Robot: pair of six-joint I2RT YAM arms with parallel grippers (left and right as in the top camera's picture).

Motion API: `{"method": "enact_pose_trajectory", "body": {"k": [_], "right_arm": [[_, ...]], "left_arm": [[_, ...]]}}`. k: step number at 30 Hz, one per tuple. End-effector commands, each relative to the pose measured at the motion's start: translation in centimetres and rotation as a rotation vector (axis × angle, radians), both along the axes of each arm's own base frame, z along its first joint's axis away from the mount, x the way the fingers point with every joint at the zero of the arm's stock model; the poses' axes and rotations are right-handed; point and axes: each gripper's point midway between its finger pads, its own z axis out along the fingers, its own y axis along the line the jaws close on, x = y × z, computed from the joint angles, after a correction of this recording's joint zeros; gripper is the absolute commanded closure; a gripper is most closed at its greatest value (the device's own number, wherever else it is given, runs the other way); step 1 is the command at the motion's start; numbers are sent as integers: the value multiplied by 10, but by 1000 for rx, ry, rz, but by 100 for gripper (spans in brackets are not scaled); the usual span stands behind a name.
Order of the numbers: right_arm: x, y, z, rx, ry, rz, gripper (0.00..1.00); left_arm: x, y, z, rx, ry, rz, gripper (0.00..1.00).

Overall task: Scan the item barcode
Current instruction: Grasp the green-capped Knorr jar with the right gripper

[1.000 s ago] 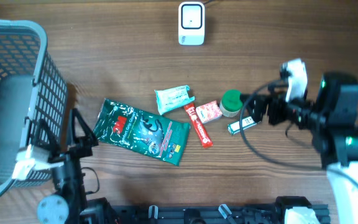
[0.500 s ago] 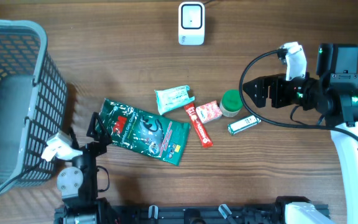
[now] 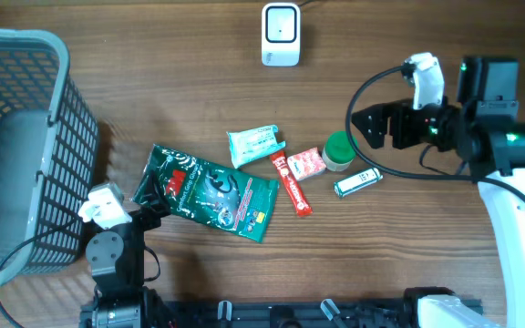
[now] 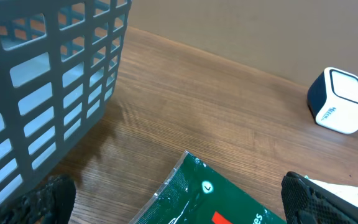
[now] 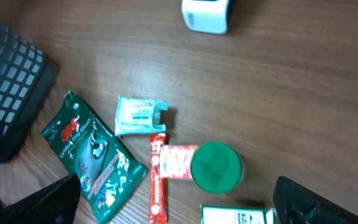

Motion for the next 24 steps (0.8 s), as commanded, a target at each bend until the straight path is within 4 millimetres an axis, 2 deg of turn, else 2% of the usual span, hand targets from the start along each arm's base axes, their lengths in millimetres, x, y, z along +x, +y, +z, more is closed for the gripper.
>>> {"method": "enact_pose_trajectory", "body": {"k": [1,3,5,9,12,15,16,17,19,21,24], "right_arm": [[12,18,3,-3,-41,50,0],[19,35,0,-8,-63,96,0],[23,45,-15,-58,-41,109,0],[27,53,-36,-148,-12,105,0],[23,48,-40,-177,9,93,0],[15,63,-36,-97,24,153,0],[16,63,-36,-95,22,153,0],[18,63,-34,-91,13,148,0],[26,50,-38,-112,50,19,0],[25,28,-55,-214,107,-81,0],[18,24,-79,-243,214,-98,0]], "left_arm": [[0,-4,-5,27,17,-28,0],[0,-4,-5,26,17,-28,0],[0,-4,-5,26,17,-28,0],[0,-6,-3,28,6,-39,0],[1,-20,10,35,-52,-92,0],[-1,-34,35,44,-161,-146,0],[-1,-35,40,46,-182,-150,0],[-2,-35,37,45,-170,-149,0],[-2,-35,37,45,-171,-149,0],[-2,-35,37,45,-171,-149,0],[-2,-35,37,45,-170,-149,0]]}}
